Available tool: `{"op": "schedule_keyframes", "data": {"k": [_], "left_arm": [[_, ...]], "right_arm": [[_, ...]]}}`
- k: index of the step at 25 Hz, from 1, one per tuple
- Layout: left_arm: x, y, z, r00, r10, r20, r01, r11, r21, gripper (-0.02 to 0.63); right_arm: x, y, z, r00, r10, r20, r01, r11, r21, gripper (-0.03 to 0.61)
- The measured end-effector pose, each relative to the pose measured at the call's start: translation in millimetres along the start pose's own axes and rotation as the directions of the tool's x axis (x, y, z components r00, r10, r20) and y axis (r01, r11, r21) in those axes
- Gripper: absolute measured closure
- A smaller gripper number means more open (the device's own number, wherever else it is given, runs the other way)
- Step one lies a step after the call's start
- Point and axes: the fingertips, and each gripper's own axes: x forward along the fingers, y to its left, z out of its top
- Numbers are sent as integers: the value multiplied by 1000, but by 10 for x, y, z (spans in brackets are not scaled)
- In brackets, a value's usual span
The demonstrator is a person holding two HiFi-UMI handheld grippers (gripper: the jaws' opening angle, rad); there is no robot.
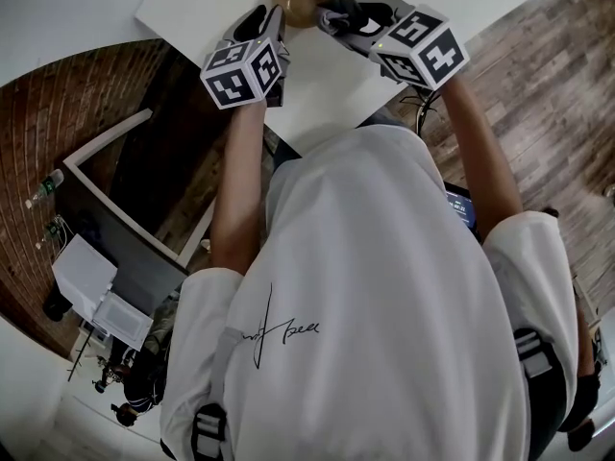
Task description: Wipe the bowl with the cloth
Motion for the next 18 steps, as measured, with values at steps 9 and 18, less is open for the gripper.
{"op": "schedule_keyframes", "data": {"k": [9, 18], "left_arm": [[-264, -244, -31, 999, -33, 40, 33, 999, -6, 486], [-554, -627, -49, 993, -78, 90, 80, 997, -20, 511]], "right_arm": [[-149, 110, 76, 997, 0, 81, -9, 994, 112, 397], [-445, 354, 83, 994, 7, 110, -11, 999, 38, 397]]}}
